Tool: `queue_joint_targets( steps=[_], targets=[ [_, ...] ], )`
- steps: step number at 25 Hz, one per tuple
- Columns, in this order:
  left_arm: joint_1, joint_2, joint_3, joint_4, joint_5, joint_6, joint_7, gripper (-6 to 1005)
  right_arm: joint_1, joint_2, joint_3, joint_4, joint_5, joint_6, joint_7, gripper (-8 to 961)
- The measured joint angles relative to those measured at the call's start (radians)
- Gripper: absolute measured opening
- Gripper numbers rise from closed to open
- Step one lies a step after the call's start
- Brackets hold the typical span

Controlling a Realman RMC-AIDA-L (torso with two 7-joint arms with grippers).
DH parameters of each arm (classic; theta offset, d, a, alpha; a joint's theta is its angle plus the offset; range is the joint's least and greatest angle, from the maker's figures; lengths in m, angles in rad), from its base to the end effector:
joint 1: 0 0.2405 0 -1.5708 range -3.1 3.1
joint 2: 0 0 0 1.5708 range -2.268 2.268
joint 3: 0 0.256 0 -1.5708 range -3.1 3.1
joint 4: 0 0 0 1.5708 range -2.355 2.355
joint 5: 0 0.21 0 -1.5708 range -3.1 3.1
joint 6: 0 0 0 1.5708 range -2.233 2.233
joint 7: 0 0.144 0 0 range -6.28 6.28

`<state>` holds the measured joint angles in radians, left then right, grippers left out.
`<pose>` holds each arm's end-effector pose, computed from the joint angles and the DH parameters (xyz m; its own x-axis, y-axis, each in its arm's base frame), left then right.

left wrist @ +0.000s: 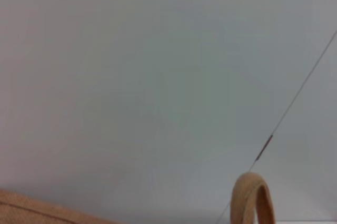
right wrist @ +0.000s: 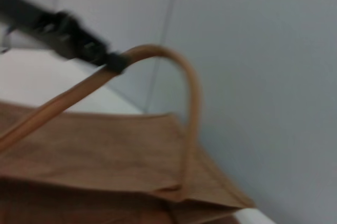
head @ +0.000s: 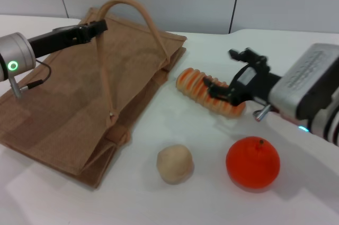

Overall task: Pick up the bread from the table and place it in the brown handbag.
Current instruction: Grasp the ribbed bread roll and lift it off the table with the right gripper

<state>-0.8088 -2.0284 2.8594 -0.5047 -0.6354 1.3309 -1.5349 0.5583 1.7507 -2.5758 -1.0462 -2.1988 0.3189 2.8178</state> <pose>-0.2837 0.4049 0.0465 0.4427 0.4619 0.7685 0.8550 -0.4757 -0.2066 0.1969 0.3574 -0.0733 0.9466 -0.0341 -0.3206 -0.2483 -0.7115 -0.6573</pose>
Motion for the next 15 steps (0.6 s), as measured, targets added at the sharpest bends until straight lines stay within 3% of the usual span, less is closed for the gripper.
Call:
queue_joint_targets(
  steps=[9,15],
  targets=[
    [-0.005,0.000,0.000,0.012,-0.005,0.007,0.015,121,0.093,0.011,-0.027,-0.018,-0.045,-0.135,-0.001,835],
    [-0.006,0.001,0.001,0.032,-0.006,0.007,0.021,121,0.152,0.043,-0.042,0.029,-0.045,-0.202,-0.004,833]
  ],
)
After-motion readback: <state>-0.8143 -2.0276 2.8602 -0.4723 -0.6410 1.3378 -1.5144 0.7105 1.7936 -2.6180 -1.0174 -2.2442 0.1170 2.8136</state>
